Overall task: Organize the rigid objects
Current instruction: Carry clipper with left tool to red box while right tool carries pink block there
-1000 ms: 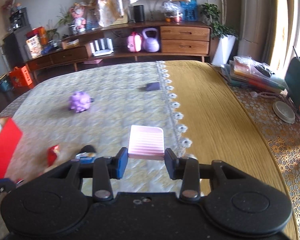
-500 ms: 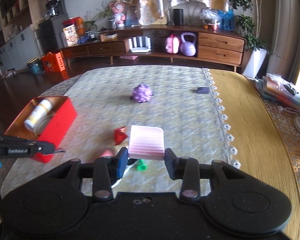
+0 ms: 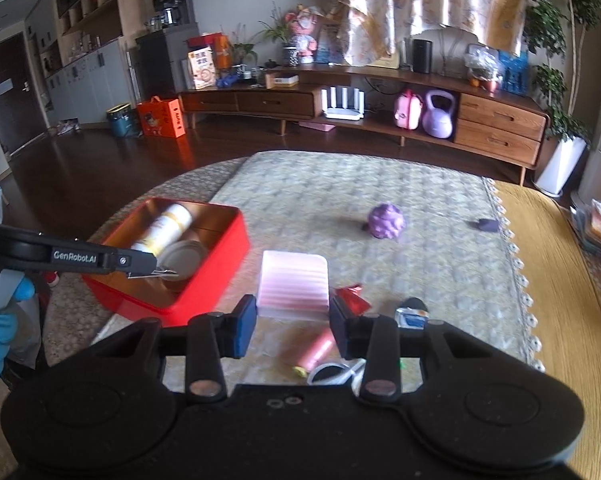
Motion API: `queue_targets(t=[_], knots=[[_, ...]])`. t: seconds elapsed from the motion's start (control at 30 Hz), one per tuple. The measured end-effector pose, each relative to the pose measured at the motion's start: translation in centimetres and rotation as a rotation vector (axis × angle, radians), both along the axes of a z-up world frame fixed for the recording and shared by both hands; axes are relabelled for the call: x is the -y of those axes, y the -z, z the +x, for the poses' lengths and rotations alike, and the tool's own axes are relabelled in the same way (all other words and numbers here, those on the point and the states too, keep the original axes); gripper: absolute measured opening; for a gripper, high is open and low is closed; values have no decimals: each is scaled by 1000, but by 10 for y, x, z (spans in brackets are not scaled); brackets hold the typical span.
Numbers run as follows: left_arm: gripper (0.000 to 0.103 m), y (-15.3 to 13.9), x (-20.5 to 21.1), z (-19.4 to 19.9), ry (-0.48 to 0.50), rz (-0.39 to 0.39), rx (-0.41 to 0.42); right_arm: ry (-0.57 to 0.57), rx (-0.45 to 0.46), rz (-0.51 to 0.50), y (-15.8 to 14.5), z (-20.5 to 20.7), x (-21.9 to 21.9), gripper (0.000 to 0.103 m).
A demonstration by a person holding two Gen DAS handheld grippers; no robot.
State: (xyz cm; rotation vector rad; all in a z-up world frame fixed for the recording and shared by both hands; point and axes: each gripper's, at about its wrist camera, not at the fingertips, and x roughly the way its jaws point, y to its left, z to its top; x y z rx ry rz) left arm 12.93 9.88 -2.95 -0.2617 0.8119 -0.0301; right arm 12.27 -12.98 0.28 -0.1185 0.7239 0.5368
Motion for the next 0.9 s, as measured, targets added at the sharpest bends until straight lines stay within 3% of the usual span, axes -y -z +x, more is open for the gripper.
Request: queue_targets(t=[0.2, 0.5, 0.9], knots=[[10, -3, -37, 1, -59, 18, 9, -47, 11, -10, -5, 3, -39, 39], [10, 22, -79, 7, -123, 45, -34, -95, -14, -38, 10, 19, -94, 39], [10, 56, -86, 25, -95, 113, -84, -130, -28, -119, 44, 71, -164, 39]])
